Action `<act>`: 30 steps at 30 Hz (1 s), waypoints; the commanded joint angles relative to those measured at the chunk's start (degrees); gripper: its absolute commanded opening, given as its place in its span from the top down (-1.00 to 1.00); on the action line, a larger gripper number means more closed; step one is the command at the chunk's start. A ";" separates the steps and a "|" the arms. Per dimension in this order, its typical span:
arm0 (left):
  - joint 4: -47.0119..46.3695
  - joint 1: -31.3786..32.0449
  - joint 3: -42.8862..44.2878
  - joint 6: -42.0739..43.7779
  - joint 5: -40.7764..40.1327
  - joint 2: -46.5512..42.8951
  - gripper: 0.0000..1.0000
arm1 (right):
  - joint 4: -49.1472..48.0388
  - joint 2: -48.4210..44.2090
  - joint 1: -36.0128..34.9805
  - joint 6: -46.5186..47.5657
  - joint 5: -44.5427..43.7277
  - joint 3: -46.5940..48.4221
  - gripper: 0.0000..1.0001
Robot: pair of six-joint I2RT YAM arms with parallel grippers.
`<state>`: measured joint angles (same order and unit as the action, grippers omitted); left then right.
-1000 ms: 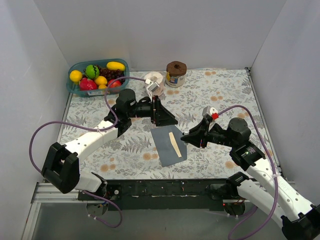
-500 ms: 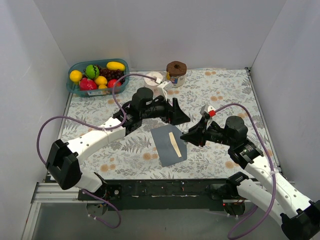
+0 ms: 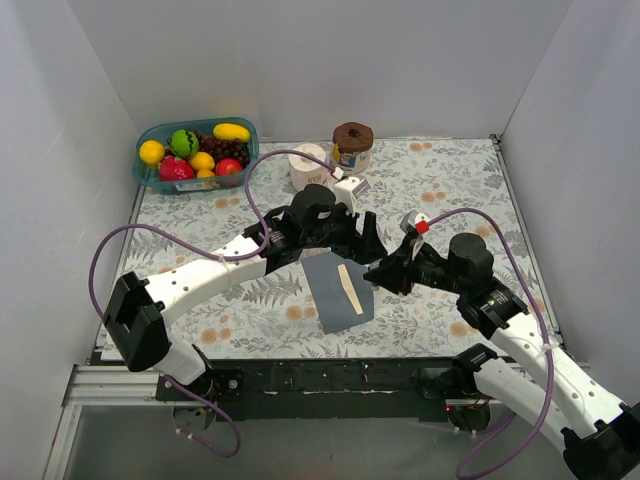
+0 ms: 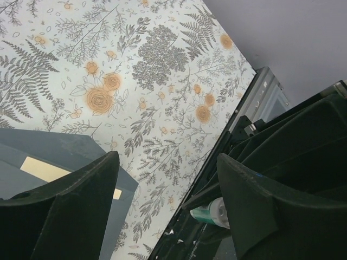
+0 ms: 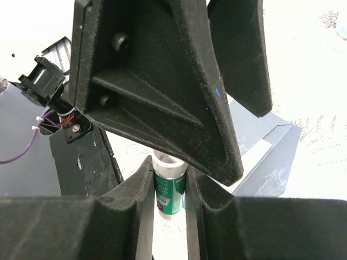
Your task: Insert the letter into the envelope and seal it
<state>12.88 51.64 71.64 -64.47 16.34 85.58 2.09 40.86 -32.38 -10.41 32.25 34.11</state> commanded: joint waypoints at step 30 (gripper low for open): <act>3.11 1.54 1.84 1.36 7.64 -3.14 -0.46 | 1.60 0.01 0.04 1.45 -11.68 2.28 0.97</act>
<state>15.86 52.36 72.90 -63.68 16.62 84.64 4.84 41.25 -32.38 -9.10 23.66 34.11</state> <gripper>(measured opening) 0.735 0.283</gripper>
